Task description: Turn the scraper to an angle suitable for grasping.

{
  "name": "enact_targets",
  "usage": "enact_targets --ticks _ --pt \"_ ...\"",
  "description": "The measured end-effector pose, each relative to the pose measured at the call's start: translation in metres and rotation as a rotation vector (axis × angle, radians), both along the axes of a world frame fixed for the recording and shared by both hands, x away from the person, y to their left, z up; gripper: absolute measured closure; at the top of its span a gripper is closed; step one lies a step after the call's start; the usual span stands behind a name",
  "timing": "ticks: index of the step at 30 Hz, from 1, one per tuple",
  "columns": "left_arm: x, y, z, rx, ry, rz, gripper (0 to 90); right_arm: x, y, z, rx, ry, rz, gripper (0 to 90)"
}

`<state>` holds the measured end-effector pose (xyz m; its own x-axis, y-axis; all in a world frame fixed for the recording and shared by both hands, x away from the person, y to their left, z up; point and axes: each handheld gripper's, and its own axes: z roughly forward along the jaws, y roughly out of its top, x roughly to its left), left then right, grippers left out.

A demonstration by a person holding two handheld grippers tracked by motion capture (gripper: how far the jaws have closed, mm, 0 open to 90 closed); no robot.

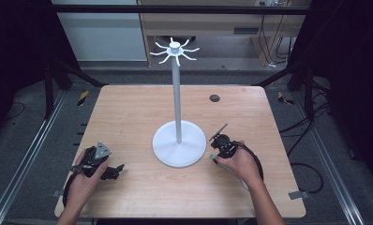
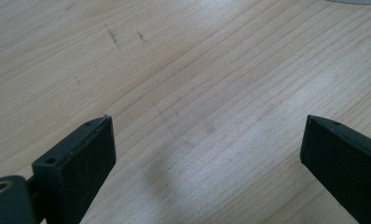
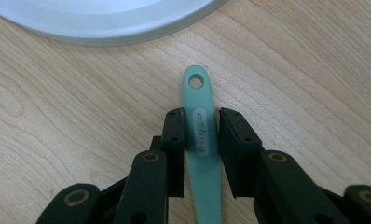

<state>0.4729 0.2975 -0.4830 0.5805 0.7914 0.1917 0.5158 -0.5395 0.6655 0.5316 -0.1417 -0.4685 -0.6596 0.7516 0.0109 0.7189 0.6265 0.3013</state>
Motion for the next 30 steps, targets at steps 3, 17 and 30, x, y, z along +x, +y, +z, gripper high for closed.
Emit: enact_targets --ticks 3,17,30 --pt "0.0 0.0 0.0 0.001 0.0 -0.001 3.0 0.0 0.001 0.0 -0.008 -0.003 0.007 72.6" --pt "0.0 0.0 0.0 0.002 0.003 -0.001 3.0 -0.013 -0.02 0.04 0.153 -0.133 -0.059 74.3" --pt "0.0 0.002 0.0 -0.005 0.003 0.002 3.0 -0.022 -0.041 0.082 0.266 -0.253 -0.097 74.5"
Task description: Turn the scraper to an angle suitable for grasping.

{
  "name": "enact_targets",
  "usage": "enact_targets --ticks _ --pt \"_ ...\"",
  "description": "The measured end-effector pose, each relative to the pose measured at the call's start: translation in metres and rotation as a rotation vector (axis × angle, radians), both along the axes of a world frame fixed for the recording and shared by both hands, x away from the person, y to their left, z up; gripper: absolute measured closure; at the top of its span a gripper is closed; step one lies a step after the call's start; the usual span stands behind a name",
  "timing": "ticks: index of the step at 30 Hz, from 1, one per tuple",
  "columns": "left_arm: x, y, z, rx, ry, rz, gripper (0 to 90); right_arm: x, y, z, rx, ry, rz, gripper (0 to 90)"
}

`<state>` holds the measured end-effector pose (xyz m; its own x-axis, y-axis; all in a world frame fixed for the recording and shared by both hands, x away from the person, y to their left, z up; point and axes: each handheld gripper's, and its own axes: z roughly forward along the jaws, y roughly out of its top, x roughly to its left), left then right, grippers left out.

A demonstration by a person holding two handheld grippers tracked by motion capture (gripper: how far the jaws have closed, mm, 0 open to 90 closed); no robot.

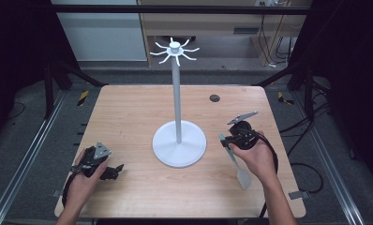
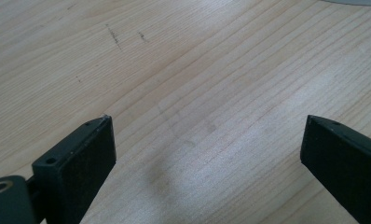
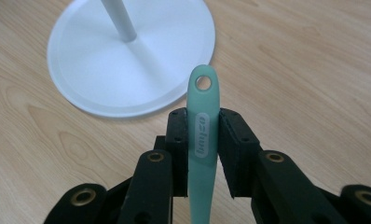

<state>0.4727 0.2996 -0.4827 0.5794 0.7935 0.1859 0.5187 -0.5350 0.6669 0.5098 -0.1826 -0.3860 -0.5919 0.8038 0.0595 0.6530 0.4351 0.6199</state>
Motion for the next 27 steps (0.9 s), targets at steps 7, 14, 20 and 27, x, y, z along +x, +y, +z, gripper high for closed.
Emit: enact_targets --ticks 7,14,20,27 --pt "0.0 0.001 0.001 -0.004 -0.001 0.004 3.0 -0.005 -0.008 0.019 0.044 -0.057 -0.007 74.5" --pt "0.001 0.003 0.001 -0.014 -0.002 0.009 3.0 -0.009 -0.01 0.039 0.076 -0.115 -0.007 74.5" --pt "0.0 0.004 0.001 -0.024 -0.003 0.009 3.0 -0.012 -0.008 0.055 0.119 -0.181 -0.018 74.5" --pt "0.0 0.004 0.002 -0.033 -0.006 0.009 3.0 -0.012 -0.006 0.067 0.145 -0.233 -0.017 74.5"
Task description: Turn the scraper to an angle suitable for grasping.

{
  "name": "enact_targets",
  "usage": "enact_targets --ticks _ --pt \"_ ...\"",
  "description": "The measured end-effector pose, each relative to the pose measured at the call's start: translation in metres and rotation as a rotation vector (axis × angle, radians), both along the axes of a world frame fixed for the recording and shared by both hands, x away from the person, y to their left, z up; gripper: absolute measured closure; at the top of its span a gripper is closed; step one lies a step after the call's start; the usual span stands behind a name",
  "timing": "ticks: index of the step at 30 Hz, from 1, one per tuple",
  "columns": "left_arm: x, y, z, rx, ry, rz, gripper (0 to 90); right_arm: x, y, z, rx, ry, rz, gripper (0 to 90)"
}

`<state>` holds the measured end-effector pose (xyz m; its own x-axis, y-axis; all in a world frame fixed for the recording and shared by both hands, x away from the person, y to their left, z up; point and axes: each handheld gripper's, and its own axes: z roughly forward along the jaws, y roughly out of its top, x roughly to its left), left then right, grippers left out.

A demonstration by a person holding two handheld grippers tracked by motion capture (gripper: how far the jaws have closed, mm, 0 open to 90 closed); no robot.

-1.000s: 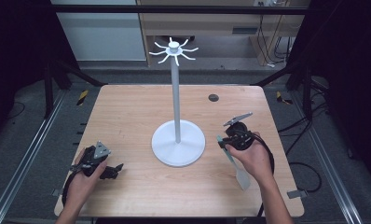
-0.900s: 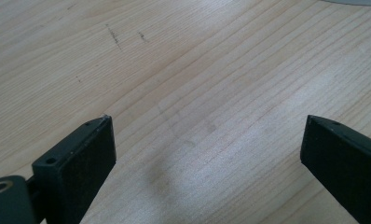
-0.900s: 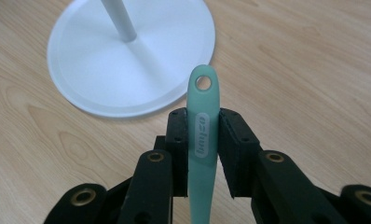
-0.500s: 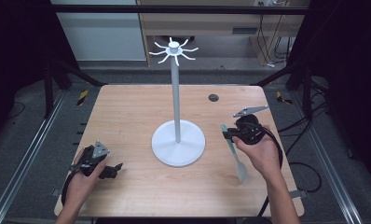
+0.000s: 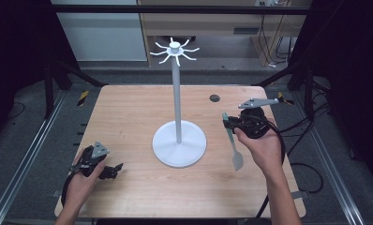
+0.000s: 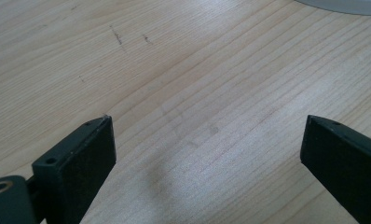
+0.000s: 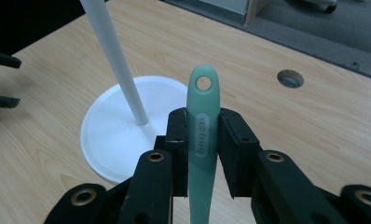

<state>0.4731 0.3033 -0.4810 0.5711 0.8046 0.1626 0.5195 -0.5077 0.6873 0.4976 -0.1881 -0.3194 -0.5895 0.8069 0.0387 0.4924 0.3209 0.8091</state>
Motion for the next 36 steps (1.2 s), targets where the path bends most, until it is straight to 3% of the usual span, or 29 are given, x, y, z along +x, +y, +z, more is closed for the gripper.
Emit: enact_targets --ticks 24,36 --pt "0.0 0.0 0.001 -0.007 0.0 -0.006 3.0 0.001 0.017 0.039 0.1 -0.148 -0.019 74.5" --pt "-0.002 0.0 0.001 0.02 0.001 0.006 2.9 0.001 0.035 0.051 0.159 -0.209 0.016 74.5"
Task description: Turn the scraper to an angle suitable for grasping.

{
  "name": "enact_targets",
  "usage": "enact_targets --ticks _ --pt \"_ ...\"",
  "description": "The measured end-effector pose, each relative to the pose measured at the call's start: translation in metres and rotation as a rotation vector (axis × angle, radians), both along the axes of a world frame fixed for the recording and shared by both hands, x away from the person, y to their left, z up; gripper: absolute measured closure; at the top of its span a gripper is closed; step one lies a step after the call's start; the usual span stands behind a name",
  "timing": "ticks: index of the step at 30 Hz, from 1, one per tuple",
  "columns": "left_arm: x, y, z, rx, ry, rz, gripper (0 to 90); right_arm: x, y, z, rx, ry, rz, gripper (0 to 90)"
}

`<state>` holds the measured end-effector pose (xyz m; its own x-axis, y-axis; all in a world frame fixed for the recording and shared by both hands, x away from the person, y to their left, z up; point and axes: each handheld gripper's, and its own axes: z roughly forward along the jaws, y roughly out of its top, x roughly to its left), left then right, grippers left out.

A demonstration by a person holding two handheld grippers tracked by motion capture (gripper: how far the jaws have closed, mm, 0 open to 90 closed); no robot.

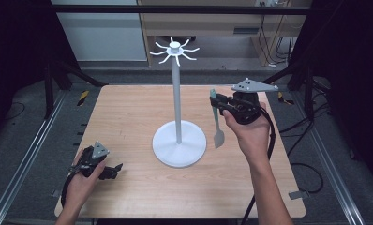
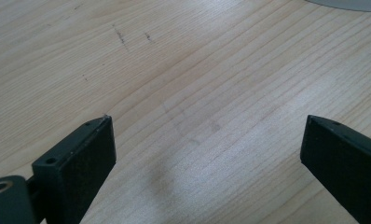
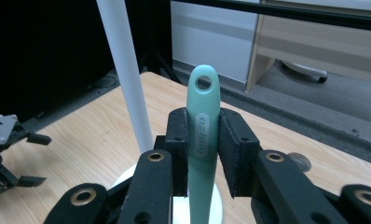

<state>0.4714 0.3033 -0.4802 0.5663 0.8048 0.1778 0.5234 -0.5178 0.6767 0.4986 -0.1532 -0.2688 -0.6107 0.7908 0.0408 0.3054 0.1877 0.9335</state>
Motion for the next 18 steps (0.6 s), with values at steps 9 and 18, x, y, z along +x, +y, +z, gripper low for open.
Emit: enact_targets --ticks 9,18 --pt "0.0 0.001 0.0 -0.004 -0.003 0.001 3.0 -0.001 0.005 0.007 0.013 -0.016 0.009 74.5" --pt "0.0 0.001 0.0 -0.003 -0.002 0.002 3.0 -0.003 0.008 0.014 0.012 -0.033 0.015 74.5"
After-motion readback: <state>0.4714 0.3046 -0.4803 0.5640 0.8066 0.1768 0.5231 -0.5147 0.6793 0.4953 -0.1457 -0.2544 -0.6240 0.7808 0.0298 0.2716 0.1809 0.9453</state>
